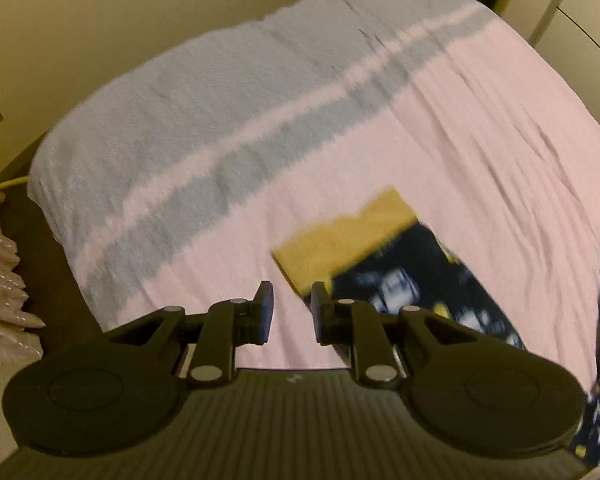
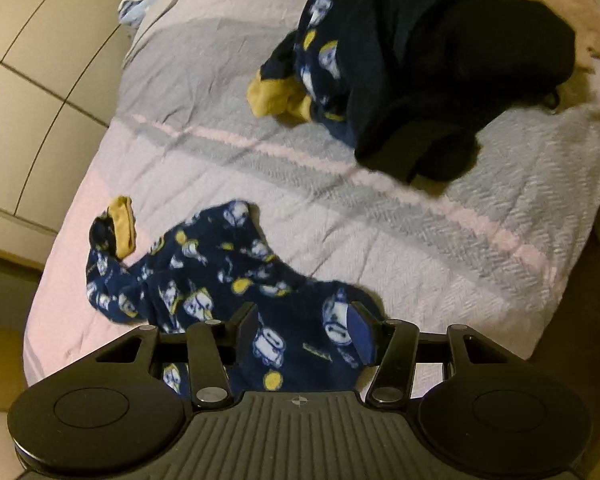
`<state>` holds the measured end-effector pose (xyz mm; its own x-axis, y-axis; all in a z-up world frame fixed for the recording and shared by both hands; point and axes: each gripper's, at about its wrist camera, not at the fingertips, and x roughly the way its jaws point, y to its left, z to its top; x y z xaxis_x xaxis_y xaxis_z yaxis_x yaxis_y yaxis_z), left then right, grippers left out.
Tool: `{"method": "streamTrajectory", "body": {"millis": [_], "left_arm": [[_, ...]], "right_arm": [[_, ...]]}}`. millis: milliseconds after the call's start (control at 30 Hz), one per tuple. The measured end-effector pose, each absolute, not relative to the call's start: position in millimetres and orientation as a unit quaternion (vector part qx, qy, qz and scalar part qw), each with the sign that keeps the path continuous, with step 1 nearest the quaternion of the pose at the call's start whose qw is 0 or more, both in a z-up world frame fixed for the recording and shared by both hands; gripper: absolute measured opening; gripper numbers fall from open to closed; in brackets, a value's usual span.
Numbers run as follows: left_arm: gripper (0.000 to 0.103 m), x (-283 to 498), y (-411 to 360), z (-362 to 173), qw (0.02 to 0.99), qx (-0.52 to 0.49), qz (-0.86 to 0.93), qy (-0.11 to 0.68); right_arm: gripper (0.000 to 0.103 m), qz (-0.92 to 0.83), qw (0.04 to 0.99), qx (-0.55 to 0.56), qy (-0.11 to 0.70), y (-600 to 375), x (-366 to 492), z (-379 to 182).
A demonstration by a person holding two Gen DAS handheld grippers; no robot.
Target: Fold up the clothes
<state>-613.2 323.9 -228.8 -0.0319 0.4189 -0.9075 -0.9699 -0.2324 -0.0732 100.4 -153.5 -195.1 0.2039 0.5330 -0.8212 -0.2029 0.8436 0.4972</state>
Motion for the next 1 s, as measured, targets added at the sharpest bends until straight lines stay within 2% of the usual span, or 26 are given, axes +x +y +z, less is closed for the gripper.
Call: {"method": "streamTrajectory", "body": {"millis": [233, 333, 500, 633, 700, 767, 833, 867, 900, 933, 1000], "left_arm": [[0.018, -595, 290, -256, 0.545, -0.437, 0.625, 0.348], [0.024, -593, 286, -272, 0.546, -0.443, 0.621, 0.345], [0.029, -601, 290, -304, 0.546, -0.478, 0.624, 0.291], [0.033, -606, 316, -333, 0.539, -0.506, 0.631, 0.238], [0.041, -606, 332, -349, 0.536, -0.514, 0.632, 0.221], [0.037, -602, 350, -369, 0.525, -0.507, 0.642, 0.234], [0.008, -600, 363, -385, 0.521, -0.494, 0.65, 0.251], [0.002, -598, 368, -390, 0.521, -0.488, 0.651, 0.258], [0.002, -597, 371, -389, 0.525, -0.482, 0.65, 0.264], [0.001, -596, 371, -384, 0.529, -0.472, 0.652, 0.269], [0.002, -596, 366, -362, 0.551, -0.444, 0.654, 0.268]], "right_arm": [[0.053, 0.254, 0.738, 0.085, 0.62, -150, 80, -258], [0.053, 0.244, 0.725, 0.117, 0.633, -154, 79, -288], [0.053, 0.221, 0.711, 0.228, 0.627, -168, 71, -329], [0.065, 0.211, 0.701, 0.29, 0.616, -171, 61, -347], [0.066, 0.213, 0.705, 0.303, 0.604, -167, 58, -352], [0.066, 0.21, 0.714, 0.302, 0.595, -161, 58, -359], [0.065, 0.202, 0.726, 0.291, 0.59, -154, 60, -367], [0.061, 0.2, 0.732, 0.281, 0.587, -152, 61, -369], [0.02, 0.197, 0.739, 0.267, 0.587, -150, 63, -368], [0.002, 0.194, 0.745, 0.252, 0.587, -147, 64, -366], [0.001, 0.204, 0.756, 0.235, 0.576, -148, 66, -350]]}}
